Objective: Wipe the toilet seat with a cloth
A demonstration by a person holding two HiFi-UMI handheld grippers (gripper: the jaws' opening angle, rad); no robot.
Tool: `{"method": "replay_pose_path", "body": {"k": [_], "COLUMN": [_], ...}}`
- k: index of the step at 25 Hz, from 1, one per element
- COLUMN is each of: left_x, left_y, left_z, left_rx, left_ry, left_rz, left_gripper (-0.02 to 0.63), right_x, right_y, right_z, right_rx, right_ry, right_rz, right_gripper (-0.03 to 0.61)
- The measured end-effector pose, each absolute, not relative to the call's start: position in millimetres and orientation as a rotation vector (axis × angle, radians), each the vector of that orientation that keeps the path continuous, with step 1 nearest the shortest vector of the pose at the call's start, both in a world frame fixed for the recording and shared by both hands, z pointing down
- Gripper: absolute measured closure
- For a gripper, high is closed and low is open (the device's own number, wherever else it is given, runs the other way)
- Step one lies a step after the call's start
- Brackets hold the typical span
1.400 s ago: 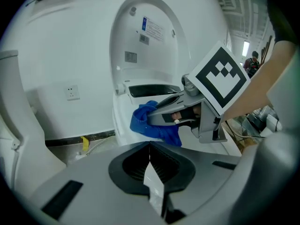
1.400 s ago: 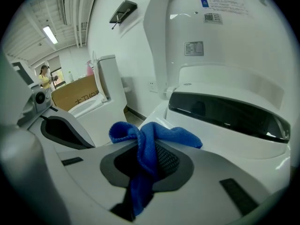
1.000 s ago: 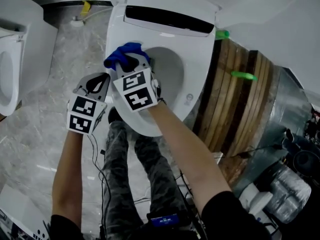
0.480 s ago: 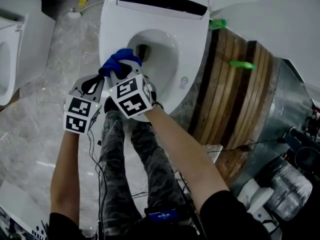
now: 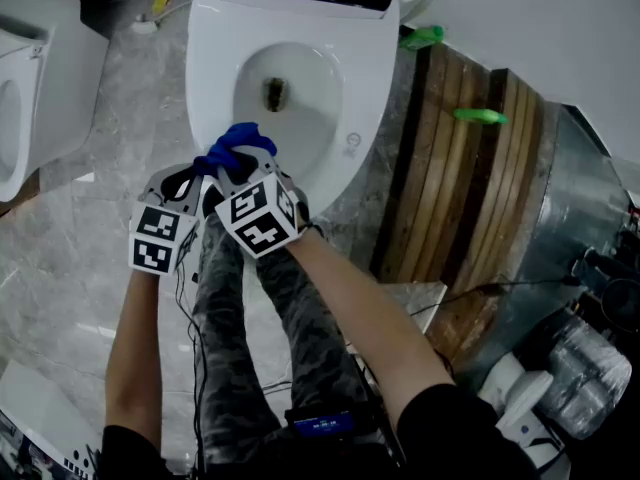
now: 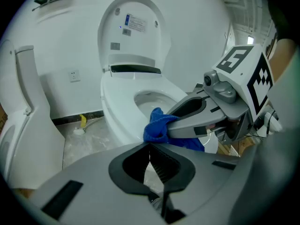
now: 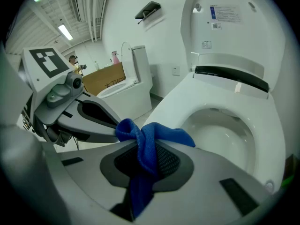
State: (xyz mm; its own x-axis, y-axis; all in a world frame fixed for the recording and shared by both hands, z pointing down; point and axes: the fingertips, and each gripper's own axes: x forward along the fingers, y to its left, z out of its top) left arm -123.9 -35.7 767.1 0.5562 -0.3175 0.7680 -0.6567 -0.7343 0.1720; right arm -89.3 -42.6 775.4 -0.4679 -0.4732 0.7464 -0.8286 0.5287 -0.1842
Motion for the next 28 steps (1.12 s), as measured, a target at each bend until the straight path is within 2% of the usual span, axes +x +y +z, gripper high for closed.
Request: {"method": "replay_pose_path", "body": {"k": [18,28], "left_x": [-61,2], "left_y": [32,39], "left_z": [764,764], "left_rx": [2.36,2.401], "left_ry": [-0.619,-0.484], "left_rz": [1.12,1.176], "left_gripper": [0.602,0.601], "right_x": [-26,46], "right_y": [57,73], "right_z": [777,778], "right_rx": [1.02,1.14], "right_ry": [-2.068,-2.001], "right_rz": [0.781,0.852], "right_gripper": [0.517,0.517]}}
